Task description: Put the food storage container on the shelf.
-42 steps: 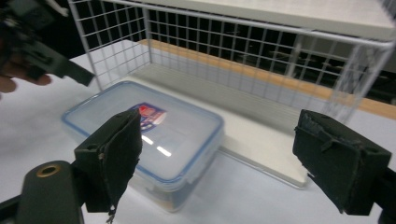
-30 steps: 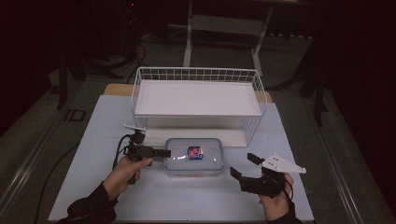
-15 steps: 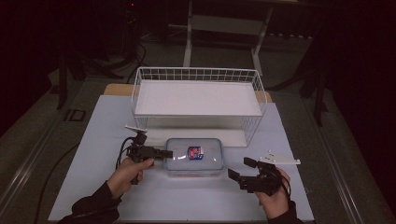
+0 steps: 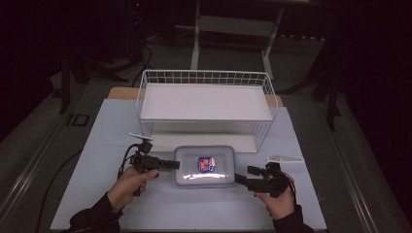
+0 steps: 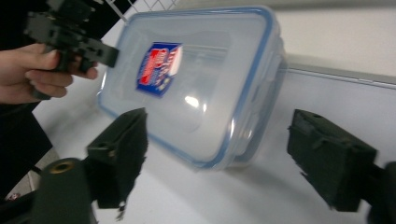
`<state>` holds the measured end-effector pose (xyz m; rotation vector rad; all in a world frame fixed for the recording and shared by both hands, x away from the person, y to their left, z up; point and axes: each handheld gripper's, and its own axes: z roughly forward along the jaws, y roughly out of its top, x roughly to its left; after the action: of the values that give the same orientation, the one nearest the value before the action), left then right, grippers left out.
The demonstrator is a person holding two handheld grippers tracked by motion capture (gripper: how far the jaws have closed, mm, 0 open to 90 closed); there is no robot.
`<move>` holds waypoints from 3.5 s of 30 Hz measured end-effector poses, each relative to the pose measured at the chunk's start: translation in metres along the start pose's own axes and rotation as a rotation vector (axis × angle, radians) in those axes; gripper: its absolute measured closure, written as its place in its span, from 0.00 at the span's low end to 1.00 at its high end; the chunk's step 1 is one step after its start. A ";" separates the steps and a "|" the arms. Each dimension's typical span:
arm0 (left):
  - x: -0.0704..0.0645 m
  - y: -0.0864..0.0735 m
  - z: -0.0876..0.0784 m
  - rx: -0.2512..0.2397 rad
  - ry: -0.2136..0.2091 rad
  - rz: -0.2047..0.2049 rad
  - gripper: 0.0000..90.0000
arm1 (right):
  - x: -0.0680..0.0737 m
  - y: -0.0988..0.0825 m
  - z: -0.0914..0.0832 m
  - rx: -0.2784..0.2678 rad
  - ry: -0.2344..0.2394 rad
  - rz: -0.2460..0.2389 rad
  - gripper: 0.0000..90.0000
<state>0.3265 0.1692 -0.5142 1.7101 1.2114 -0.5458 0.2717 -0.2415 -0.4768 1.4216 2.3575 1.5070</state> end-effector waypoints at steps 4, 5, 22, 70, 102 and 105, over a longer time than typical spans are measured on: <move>-0.001 -0.002 -0.001 -0.002 -0.006 0.024 0.63 | -0.007 0.003 0.010 0.020 -0.003 0.012 0.27; -0.001 -0.003 -0.001 -0.006 -0.008 0.026 0.63 | -0.010 0.003 0.013 0.027 -0.002 0.015 0.28; -0.002 -0.008 -0.003 -0.007 -0.018 0.054 0.64 | -0.026 0.009 0.032 0.093 0.088 0.054 0.62; -0.035 0.019 -0.015 -0.165 0.043 0.198 0.64 | -0.033 0.054 0.025 0.032 0.137 0.125 0.54; 0.004 0.019 0.015 -0.325 0.156 0.169 0.59 | -0.061 0.054 0.068 0.018 0.083 0.138 0.54; 0.004 0.018 0.018 -0.361 0.163 0.168 0.58 | -0.062 0.054 0.069 0.015 0.078 0.149 0.54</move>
<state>0.3470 0.1544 -0.5180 1.5465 1.1834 -0.0781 0.3756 -0.2271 -0.5017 1.6041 2.3581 1.6103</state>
